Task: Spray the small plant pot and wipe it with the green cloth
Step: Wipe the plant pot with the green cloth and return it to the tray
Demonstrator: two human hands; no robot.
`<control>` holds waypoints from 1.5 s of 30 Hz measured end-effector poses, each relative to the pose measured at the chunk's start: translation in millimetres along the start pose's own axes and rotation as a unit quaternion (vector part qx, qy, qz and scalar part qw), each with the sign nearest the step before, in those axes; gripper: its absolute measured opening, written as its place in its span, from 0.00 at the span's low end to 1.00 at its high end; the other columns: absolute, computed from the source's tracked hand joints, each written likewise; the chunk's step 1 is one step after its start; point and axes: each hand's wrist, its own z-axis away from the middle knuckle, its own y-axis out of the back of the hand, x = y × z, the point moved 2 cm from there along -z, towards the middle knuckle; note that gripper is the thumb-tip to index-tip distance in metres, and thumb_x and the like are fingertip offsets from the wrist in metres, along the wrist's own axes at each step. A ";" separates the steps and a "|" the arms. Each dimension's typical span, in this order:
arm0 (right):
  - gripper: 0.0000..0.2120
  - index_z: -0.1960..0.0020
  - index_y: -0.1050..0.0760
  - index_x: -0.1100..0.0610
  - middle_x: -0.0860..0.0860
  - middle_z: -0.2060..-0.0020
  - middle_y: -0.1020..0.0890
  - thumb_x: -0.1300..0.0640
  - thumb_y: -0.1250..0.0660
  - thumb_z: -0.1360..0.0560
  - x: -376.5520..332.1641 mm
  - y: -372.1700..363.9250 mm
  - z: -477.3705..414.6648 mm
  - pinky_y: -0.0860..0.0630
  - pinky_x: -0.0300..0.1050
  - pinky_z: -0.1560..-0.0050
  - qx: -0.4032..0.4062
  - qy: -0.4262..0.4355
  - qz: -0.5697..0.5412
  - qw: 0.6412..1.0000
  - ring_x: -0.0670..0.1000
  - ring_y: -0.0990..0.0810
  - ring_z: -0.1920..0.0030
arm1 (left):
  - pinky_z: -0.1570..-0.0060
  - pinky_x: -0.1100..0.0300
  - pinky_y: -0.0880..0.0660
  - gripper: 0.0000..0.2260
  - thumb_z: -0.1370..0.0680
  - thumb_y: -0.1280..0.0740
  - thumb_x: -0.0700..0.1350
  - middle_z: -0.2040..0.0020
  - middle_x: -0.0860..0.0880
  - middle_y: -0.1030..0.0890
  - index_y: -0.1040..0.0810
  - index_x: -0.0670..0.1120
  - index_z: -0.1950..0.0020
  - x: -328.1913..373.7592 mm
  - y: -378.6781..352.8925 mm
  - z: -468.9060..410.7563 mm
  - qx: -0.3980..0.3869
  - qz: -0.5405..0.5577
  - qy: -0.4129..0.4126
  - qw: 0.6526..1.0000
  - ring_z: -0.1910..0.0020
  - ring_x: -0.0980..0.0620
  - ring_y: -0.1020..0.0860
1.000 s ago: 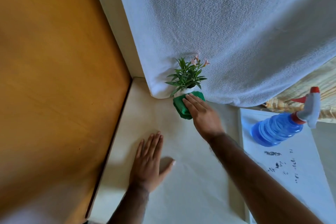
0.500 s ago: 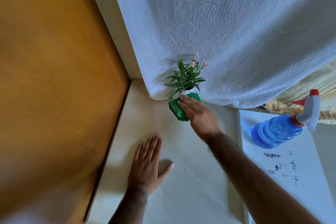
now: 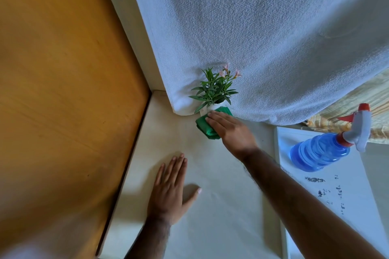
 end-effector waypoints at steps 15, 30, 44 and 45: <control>0.18 0.38 0.17 0.66 0.62 0.39 0.15 0.66 0.42 0.22 4.3 -1.5 4.8 0.22 0.61 0.36 -0.008 0.023 -0.019 1.000 0.62 0.17 0.38 | 0.20 0.44 0.42 0.42 0.21 0.44 0.71 0.14 0.49 0.44 0.47 0.46 0.16 -0.2 1.3 -1.0 0.008 -0.001 -0.005 1.000 0.16 0.49 0.44; 0.24 0.35 0.19 0.65 0.61 0.34 0.19 0.77 0.30 0.29 10.3 -2.5 17.8 0.22 0.63 0.36 -0.067 -0.048 -0.080 0.993 0.63 0.20 0.34 | 0.20 0.44 0.43 0.42 0.21 0.43 0.71 0.15 0.49 0.43 0.46 0.46 0.16 0.0 1.1 -1.2 0.009 -0.003 -0.003 1.000 0.16 0.49 0.43; 0.20 0.38 0.18 0.68 0.63 0.38 0.17 0.77 0.30 0.29 11.5 12.1 6.5 0.21 0.66 0.38 -0.025 -0.016 -0.060 0.998 0.65 0.18 0.37 | 0.20 0.43 0.40 0.41 0.21 0.44 0.71 0.15 0.49 0.42 0.44 0.46 0.16 0.5 1.7 -0.7 0.014 0.003 -0.003 1.000 0.16 0.49 0.43; 0.22 0.38 0.18 0.68 0.64 0.38 0.17 0.79 0.28 0.31 12.0 11.3 8.9 0.21 0.67 0.40 -0.031 -0.025 -0.062 0.997 0.66 0.18 0.38 | 0.20 0.43 0.40 0.41 0.21 0.44 0.71 0.15 0.49 0.42 0.44 0.46 0.16 0.3 1.8 -1.1 0.015 0.002 -0.003 1.000 0.16 0.49 0.43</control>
